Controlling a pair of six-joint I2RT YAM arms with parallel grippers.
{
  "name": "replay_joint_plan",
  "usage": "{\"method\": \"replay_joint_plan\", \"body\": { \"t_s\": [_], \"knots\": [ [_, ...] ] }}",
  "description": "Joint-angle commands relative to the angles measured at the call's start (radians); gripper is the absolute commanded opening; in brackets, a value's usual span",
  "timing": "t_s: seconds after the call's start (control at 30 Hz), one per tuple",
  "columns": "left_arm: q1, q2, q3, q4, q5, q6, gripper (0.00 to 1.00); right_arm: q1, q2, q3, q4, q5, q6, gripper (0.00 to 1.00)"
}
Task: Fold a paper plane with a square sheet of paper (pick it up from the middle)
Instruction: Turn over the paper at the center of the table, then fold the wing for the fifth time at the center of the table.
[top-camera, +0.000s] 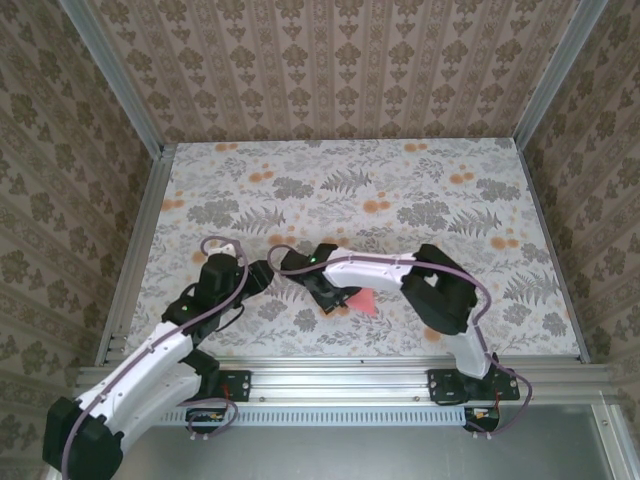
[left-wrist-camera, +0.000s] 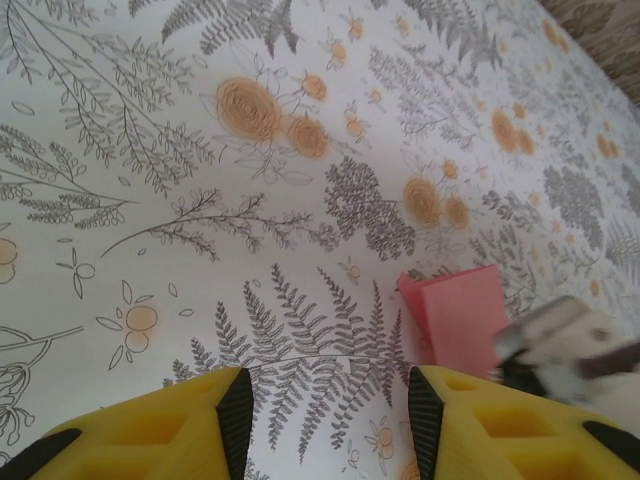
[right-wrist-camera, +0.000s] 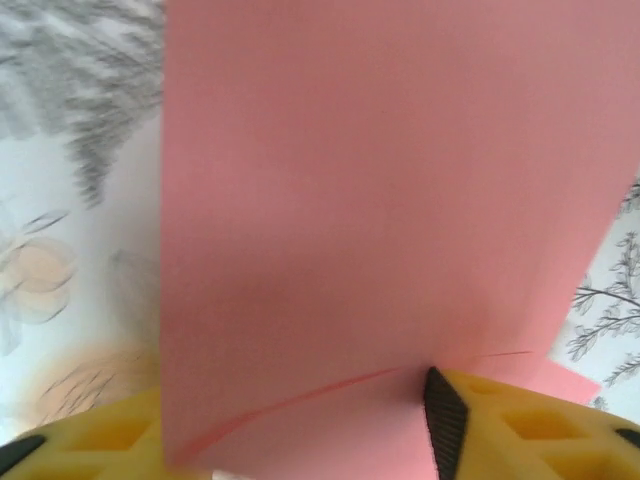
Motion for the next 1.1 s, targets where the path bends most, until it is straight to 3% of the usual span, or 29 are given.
{"method": "replay_joint_plan", "body": {
  "t_s": [0.0, 0.03, 0.07, 0.17, 0.3, 0.43, 0.53, 0.77, 1.07],
  "knots": [
    [0.010, 0.038, 0.025, -0.003, 0.050, 0.022, 0.48, -0.045, -0.202, -0.078, 0.109, -0.186, -0.010, 0.77],
    [0.009, 0.052, 0.030, 0.000, 0.061, 0.027, 0.49, -0.062, -0.257, -0.119, 0.153, -0.232, -0.008, 0.87],
    [0.009, 0.066, 0.035, 0.004, 0.071, 0.032, 0.49, -0.083, -0.296, -0.149, 0.179, -0.270, -0.011, 0.88],
    [0.003, 0.113, 0.044, 0.025, 0.105, 0.035, 0.49, -0.157, -0.397, -0.245, 0.257, -0.373, -0.021, 0.81],
    [-0.041, 0.194, 0.072, 0.056, 0.134, 0.038, 0.50, -0.292, -0.459, -0.396, 0.420, -0.597, 0.011, 0.44],
    [-0.125, 0.294, 0.124, 0.056, 0.118, 0.045, 0.49, -0.330, -0.454, -0.473, 0.520, -0.725, 0.004, 0.25],
    [-0.181, 0.375, 0.151, 0.076, 0.102, 0.025, 0.49, -0.360, -0.425, -0.501, 0.569, -0.771, 0.013, 0.18],
    [-0.286, 0.577, 0.244, 0.101, 0.113, 0.000, 0.49, -0.409, -0.342, -0.530, 0.601, -0.790, -0.016, 0.15],
    [-0.336, 0.682, 0.261, 0.163, 0.143, -0.066, 0.50, -0.496, -0.294, -0.582, 0.657, -0.836, -0.038, 0.14]
  ]
}}
